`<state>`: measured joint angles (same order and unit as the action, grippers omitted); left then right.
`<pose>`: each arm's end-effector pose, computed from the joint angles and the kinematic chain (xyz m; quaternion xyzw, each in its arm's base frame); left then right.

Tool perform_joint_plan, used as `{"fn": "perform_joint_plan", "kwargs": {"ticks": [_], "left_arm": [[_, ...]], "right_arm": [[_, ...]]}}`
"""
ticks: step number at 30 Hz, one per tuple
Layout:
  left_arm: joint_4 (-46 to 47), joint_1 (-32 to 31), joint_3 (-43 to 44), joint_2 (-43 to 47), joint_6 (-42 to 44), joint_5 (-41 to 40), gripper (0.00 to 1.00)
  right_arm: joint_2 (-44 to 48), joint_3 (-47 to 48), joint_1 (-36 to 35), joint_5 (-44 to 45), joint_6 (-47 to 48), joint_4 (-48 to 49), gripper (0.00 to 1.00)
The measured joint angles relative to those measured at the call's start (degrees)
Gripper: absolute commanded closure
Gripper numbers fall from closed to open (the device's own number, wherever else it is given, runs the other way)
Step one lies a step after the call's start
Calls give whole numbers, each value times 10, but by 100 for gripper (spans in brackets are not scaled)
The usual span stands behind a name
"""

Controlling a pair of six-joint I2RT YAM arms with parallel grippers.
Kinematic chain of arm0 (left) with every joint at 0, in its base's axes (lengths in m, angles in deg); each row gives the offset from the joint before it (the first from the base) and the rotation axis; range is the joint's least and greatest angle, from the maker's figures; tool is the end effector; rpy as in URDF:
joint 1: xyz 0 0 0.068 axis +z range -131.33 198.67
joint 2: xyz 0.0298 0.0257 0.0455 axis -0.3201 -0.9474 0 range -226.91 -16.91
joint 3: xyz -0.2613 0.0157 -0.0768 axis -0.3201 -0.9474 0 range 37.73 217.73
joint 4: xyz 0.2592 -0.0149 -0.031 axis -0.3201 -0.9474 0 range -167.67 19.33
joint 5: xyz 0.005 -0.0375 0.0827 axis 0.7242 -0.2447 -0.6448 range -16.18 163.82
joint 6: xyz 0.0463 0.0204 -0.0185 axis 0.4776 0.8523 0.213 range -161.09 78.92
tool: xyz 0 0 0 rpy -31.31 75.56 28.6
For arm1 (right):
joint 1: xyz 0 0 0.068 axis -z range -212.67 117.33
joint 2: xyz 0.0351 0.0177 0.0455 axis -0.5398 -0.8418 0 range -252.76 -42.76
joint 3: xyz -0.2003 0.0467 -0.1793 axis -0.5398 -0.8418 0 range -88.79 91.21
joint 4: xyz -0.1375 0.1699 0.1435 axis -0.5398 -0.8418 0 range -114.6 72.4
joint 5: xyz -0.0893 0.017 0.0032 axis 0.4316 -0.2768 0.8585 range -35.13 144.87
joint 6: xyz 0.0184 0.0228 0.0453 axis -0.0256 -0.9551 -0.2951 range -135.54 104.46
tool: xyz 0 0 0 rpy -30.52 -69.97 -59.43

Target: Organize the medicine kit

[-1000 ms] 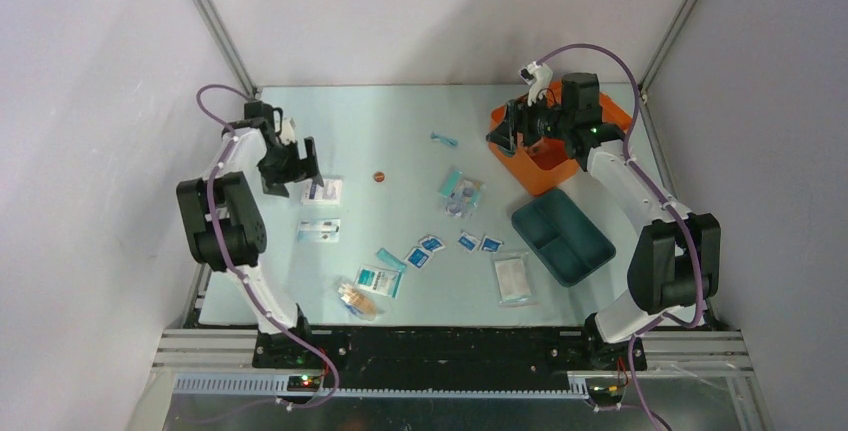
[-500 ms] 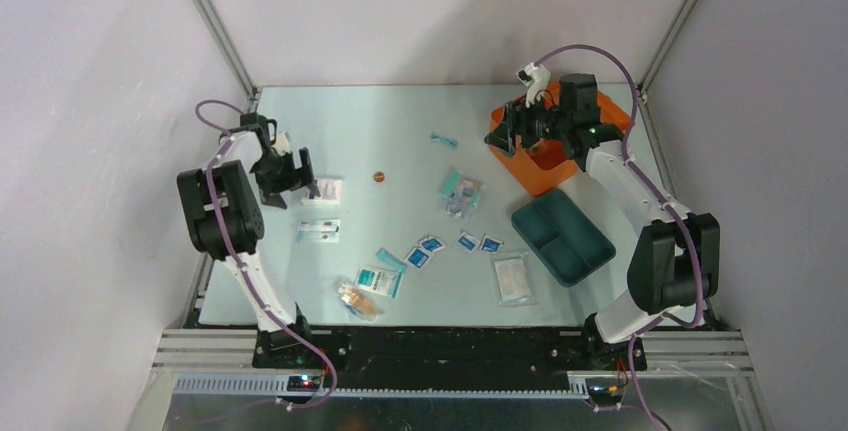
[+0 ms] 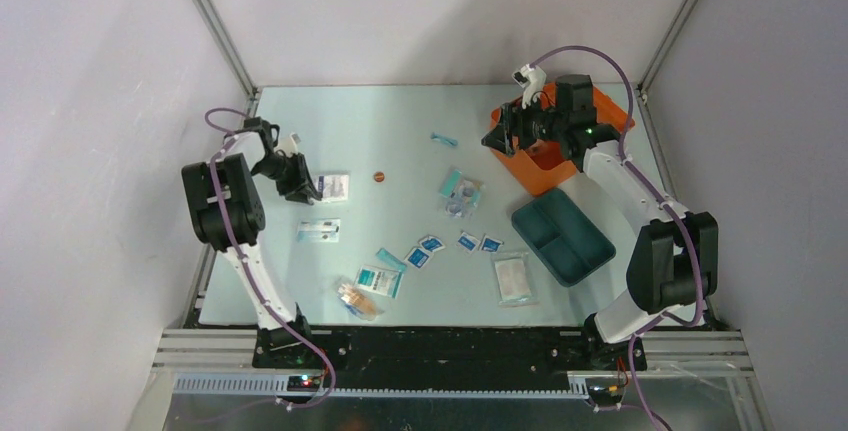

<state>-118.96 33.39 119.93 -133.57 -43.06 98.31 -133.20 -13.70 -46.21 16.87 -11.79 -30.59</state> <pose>0.3789 0.0843 0.1548 -0.1283 0.9669 -0.2035 0.0850 0.3488 0.1065 0.3221 -0.2870 0.7776 0.3199 0.4590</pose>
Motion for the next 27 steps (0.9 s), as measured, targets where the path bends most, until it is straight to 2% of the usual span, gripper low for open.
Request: {"fn": "perform_joint_plan", "kwargs": {"ticks": [3, 5, 11, 15, 18, 22, 25, 27], "left_arm": [[-1, 1, 0, -2, 5, 11, 92], [0, 1, 0, -2, 10, 16, 98], [0, -1, 0, 5, 28, 36, 100], [0, -23, 0, 42, 62, 48, 100], [2, -75, 0, 92, 110, 41, 99], [5, -197, 10, 153, 210, 28, 98], [4, -265, 37, 163, 272, 26, 98], [5, -288, 58, 163, 312, 25, 98]], "right_arm": [[0, 0, 0, 1, 0, 0, 32], [0, 0, -1, 1, 0, 0, 32], [0, 0, -2, 0, 9, 0, 32], [-1, 0, -13, 0, 31, 1, 32], [-7, 1, -29, -3, 54, 3, 30], [-39, 16, -65, -4, 92, 9, 29], [-75, 49, -92, -7, 119, 4, 28], [-101, 80, -109, -16, 131, 2, 27]]}}
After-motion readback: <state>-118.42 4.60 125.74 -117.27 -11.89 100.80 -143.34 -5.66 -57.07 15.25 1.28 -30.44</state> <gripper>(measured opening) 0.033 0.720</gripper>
